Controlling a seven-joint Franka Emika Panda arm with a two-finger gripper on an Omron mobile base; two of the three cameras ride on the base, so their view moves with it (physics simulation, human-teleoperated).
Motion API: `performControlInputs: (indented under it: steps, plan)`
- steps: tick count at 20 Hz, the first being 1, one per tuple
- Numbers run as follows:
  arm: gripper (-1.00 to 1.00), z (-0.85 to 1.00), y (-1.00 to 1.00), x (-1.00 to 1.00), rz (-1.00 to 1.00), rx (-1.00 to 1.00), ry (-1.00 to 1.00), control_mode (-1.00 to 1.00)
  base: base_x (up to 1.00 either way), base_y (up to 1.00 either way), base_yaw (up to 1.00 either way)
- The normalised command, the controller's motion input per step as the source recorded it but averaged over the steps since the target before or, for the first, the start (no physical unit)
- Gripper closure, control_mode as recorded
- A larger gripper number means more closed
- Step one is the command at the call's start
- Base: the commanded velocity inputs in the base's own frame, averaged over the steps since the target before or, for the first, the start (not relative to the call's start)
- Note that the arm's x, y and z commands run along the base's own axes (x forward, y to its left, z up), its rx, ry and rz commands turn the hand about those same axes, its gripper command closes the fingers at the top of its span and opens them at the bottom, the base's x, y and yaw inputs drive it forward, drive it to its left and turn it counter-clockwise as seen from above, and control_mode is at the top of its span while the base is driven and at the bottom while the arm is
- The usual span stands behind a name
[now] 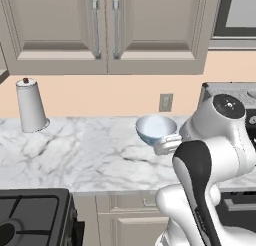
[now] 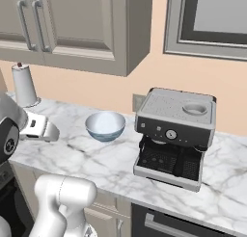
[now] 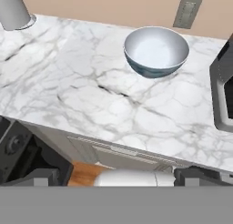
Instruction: Pick the cup and bowl from the counter and place them on the counter next to the sink.
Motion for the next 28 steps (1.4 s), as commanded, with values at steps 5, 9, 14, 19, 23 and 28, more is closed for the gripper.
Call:
performControlInputs:
  steps: [5,9,14,19,23,28]
  plan:
    - [-1.00,-0.23,0.65,0.00,-0.01,-0.25,-0.24,-1.00,0.00,0.00,0.00]
    - [-1.00,-0.15,0.12,0.18,-0.03,-0.17,-0.01,-1.00,0.00,0.00,0.00]
    - [-1.00,0.00,-0.12,0.55,0.00,-0.05,0.14,-1.00,0.00,0.00,0.00]
    - [-1.00,0.00,-0.25,0.80,0.00,-0.01,0.03,-1.00,0.00,0.00,0.00]
    - [-1.00,-0.32,-0.13,0.63,0.00,0.00,0.00,-1.00,0.00,0.00,0.00]
    - [-1.00,-0.43,-0.08,0.57,0.00,0.00,0.00,-1.00,0.00,0.00,0.00]
